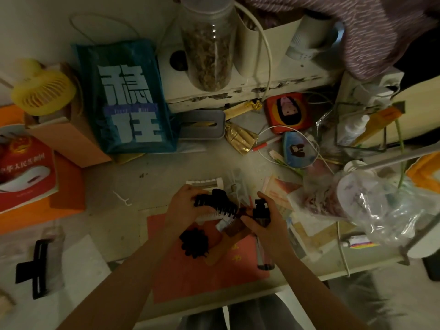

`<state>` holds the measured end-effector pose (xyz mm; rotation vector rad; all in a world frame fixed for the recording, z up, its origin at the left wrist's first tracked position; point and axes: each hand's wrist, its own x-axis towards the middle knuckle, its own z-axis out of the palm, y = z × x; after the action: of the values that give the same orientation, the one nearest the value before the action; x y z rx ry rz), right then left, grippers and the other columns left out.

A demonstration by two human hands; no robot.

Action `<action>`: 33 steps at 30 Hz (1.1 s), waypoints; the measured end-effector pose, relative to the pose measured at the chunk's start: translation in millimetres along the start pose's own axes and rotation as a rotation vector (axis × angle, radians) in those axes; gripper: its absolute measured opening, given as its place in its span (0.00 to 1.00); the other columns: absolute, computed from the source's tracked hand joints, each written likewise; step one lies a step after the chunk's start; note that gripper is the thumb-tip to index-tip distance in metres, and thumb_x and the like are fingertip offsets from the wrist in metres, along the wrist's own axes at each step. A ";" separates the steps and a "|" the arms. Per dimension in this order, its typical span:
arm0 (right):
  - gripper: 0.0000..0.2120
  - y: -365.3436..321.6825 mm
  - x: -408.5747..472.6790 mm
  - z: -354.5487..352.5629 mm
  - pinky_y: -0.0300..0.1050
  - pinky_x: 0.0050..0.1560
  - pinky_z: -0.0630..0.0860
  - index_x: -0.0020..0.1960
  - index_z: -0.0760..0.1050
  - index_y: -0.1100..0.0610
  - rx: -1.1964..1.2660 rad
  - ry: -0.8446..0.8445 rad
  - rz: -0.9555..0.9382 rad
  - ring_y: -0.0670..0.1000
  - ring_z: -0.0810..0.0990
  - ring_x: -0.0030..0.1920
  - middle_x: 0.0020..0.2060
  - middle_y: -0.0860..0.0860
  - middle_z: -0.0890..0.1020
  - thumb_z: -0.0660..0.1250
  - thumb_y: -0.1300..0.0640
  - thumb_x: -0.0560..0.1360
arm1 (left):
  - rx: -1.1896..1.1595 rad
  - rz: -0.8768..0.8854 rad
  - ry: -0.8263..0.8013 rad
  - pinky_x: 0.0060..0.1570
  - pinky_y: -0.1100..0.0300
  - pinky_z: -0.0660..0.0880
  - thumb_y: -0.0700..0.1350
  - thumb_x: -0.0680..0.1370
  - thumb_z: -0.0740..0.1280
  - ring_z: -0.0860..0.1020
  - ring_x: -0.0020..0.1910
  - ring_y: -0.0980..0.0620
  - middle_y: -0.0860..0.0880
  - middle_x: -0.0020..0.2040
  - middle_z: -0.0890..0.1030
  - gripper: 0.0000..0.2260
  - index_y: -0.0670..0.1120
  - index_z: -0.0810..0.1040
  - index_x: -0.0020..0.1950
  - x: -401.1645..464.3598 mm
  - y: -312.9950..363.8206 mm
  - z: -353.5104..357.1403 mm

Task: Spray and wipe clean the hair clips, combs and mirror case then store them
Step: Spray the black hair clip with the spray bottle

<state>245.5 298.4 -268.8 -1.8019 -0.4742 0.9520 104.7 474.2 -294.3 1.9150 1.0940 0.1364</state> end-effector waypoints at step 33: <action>0.26 -212.2 -8.7 7.3 0.37 0.39 0.79 0.65 0.71 0.50 0.449 0.033 -0.358 0.43 0.83 0.46 0.47 0.44 0.84 0.75 0.59 0.69 | -0.331 0.282 0.581 0.44 0.79 0.71 0.50 0.63 0.78 0.77 0.46 0.69 0.59 0.50 0.79 0.20 0.54 0.79 0.53 -71.2 163.8 -117.5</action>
<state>256.1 386.2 -75.6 -1.2729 -0.4960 0.7091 109.1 464.4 -80.7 1.7522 1.0707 1.0195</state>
